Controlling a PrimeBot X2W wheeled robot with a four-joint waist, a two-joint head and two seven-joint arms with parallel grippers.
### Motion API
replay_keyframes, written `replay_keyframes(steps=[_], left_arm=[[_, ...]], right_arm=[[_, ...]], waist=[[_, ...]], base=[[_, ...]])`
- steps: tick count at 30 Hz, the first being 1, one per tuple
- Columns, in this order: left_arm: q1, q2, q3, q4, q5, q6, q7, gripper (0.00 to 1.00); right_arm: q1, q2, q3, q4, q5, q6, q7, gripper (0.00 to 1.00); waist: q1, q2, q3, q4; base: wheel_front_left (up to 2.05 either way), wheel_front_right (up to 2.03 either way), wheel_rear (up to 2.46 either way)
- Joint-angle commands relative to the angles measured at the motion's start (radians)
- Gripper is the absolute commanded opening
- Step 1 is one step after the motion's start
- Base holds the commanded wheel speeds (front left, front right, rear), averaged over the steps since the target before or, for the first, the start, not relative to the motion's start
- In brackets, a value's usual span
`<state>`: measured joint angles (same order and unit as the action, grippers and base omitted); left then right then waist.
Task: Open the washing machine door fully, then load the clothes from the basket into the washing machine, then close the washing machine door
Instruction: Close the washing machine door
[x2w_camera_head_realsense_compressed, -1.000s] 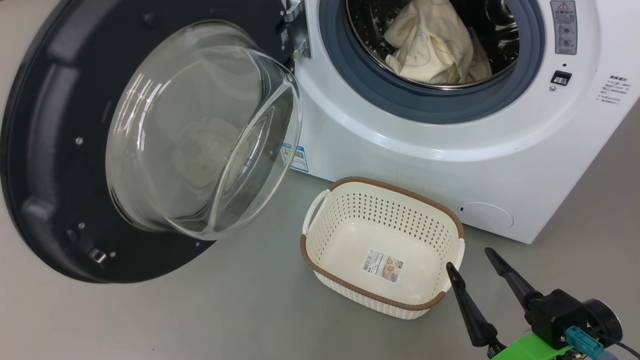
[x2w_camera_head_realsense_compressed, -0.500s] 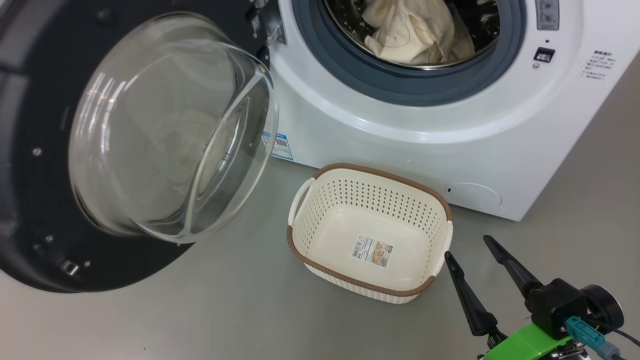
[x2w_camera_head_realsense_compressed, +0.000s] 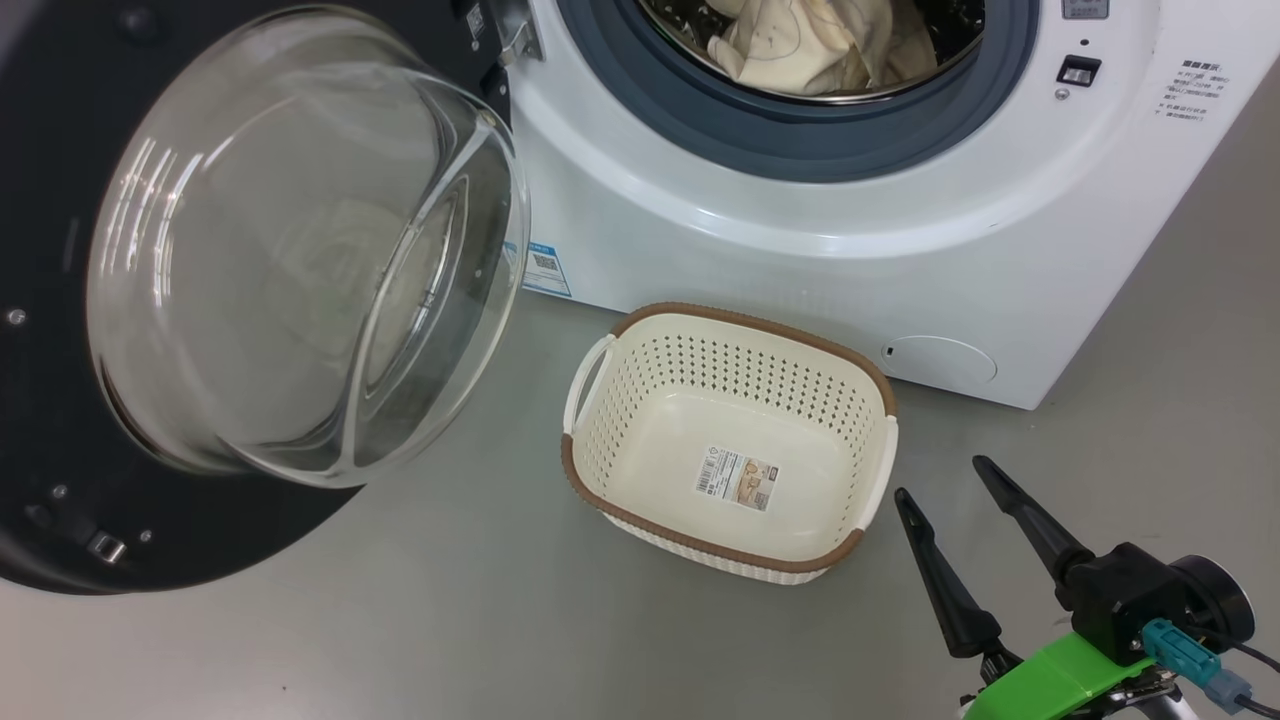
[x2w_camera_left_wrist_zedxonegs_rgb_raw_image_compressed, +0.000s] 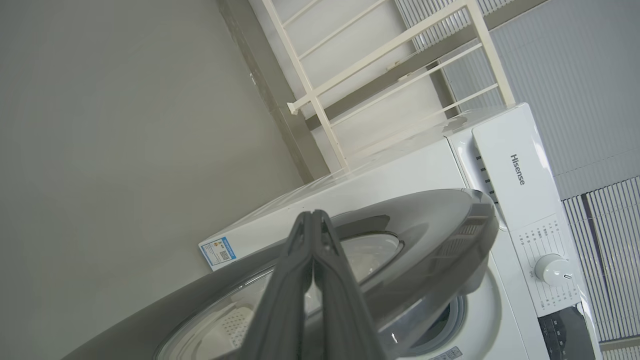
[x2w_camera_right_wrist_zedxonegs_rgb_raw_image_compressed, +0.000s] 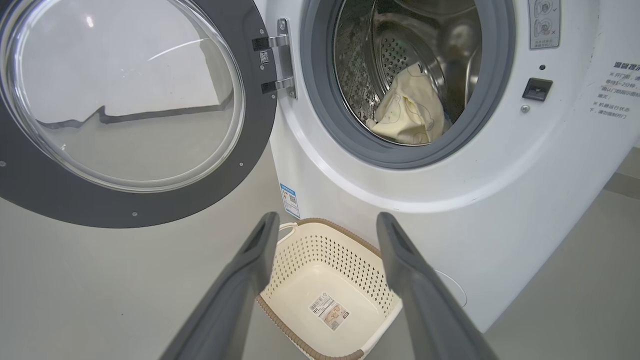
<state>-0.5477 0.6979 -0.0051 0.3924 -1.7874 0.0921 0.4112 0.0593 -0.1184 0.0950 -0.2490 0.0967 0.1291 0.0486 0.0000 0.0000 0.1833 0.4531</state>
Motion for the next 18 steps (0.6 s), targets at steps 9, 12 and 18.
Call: replay_keyframes(steps=[9,12,18], left_arm=[[-0.001,0.080,0.023,-0.044,-0.014,-0.010,0.079,0.00],[0.016,0.078,0.024,-0.062,-0.034,-0.012,0.108,0.00],[0.064,0.077,0.035,-0.117,-0.075,-0.018,0.164,0.00]], right_arm=[[-0.030,-0.005,0.024,-0.032,0.010,0.002,0.001,1.00],[-0.032,-0.006,0.024,-0.033,0.011,0.002,0.002,1.00],[-0.040,-0.009,0.022,-0.037,0.011,0.002,0.000,1.00]], waist=[[0.0000,0.0000,0.006,0.003],[0.0000,0.0000,0.010,0.005],[0.0000,0.0000,0.025,0.005]], base=[[0.00,0.00,0.00],[0.00,0.00,0.00],[0.00,0.00,0.00]])
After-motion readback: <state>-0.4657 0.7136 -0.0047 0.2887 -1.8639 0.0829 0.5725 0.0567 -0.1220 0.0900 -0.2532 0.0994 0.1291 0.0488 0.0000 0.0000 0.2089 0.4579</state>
